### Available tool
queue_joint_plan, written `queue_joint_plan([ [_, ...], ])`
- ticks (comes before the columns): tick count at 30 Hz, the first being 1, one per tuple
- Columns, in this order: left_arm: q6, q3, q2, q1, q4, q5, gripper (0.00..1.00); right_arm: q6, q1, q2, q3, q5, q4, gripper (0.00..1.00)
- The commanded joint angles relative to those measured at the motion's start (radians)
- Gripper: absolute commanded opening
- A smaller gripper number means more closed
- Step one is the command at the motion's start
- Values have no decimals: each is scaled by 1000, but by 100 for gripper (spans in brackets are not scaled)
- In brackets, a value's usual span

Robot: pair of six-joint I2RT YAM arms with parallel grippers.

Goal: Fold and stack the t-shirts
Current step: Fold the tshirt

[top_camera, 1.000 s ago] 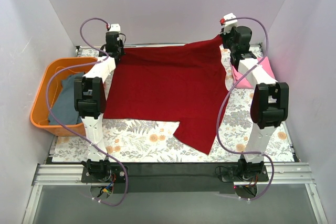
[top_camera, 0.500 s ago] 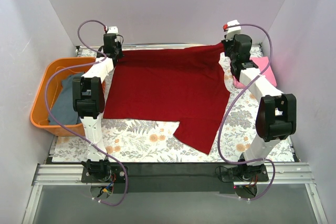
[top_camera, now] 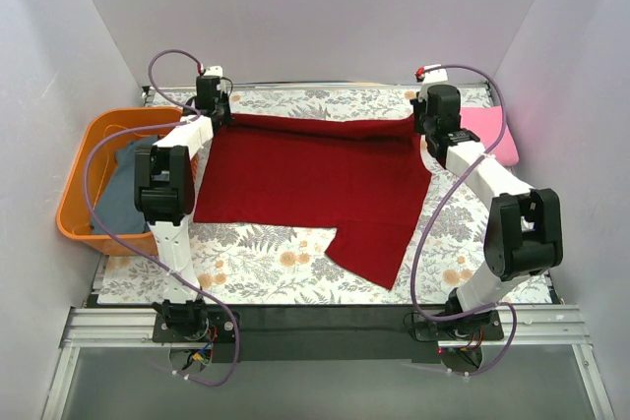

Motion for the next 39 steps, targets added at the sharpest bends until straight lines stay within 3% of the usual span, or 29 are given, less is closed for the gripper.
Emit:
queue_joint_plan([
  [1, 36, -33, -111, 9, 27, 10, 0, 95, 5, -66, -37, 37, -32, 1],
  [4, 97, -91, -126, 9, 58, 21, 0, 163, 5, -59, -70, 16, -80, 1],
  [6, 100, -132, -148, 9, 78, 18, 8, 214, 7, -53, -83, -27, -136, 4],
  [8, 73, -159, -191, 9, 78, 15, 21, 238, 7, -63, -94, -91, -182, 26],
  [11, 21, -189, -276, 7, 60, 48, 45, 267, 13, -103, -110, -166, -223, 44],
  [12, -2, -195, -316, 3, 48, 55, 49, 275, 19, -127, -126, -171, -225, 45],
  [13, -103, -278, -458, -28, -39, 91, 51, 299, 46, -185, -166, -401, -226, 53],
  [15, -145, -304, -513, -43, -73, 108, 52, 296, 65, -192, -177, -480, -228, 58],
  [21, -296, -568, -711, -79, -114, 212, 52, 310, 212, -154, -208, -530, -257, 57],
  [24, -314, -668, -737, -102, -120, 226, 53, 308, 273, -99, -208, -535, -269, 55],
  [32, -336, -719, -648, -192, -172, 69, 52, 256, 427, 82, -117, -449, -387, 53],
  [39, -409, -772, -597, -206, -297, 31, 48, 219, 442, 142, -131, -472, -527, 53],
])
